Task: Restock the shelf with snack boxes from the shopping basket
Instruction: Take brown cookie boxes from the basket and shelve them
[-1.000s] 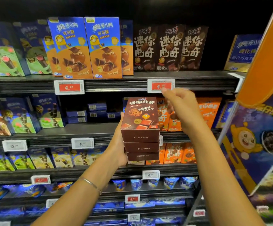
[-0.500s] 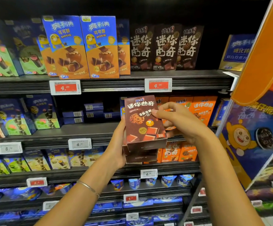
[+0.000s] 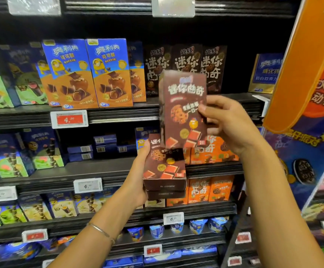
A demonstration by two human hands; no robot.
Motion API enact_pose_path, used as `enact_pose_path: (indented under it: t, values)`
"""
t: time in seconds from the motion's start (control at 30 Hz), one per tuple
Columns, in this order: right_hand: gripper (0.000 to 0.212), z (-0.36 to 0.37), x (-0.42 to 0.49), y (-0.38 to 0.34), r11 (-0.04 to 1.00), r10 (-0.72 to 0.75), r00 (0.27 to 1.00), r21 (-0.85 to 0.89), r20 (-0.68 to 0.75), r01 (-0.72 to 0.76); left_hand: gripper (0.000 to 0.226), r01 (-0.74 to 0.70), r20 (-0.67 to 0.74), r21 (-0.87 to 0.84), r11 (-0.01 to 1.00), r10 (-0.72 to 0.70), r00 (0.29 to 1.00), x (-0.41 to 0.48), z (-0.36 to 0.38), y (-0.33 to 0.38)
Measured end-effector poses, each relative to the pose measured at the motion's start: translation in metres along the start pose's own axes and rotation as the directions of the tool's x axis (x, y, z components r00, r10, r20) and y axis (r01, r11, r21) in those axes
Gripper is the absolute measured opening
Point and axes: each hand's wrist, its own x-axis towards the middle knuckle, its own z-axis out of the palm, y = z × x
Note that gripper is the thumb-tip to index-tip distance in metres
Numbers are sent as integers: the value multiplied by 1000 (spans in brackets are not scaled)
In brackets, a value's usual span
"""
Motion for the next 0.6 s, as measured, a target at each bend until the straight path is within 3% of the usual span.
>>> enact_pose_path:
  t: [0.13, 0.33, 0.6]
  values:
    - [22, -14, 25, -14, 993, -118, 977, -41, -176, 112, 78, -4, -59, 4, 1000, 4, 998, -2, 15, -1]
    - [25, -38, 68, -20, 954, -290, 860, -200, -421, 224, 69, 21, -40, -2, 1000, -21, 999, -3, 35, 3]
    - [28, -65, 119, 2, 914, -351, 764, -377, -541, 153, 69, -10, -68, 69, 998, 14, 998, -4, 48, 9]
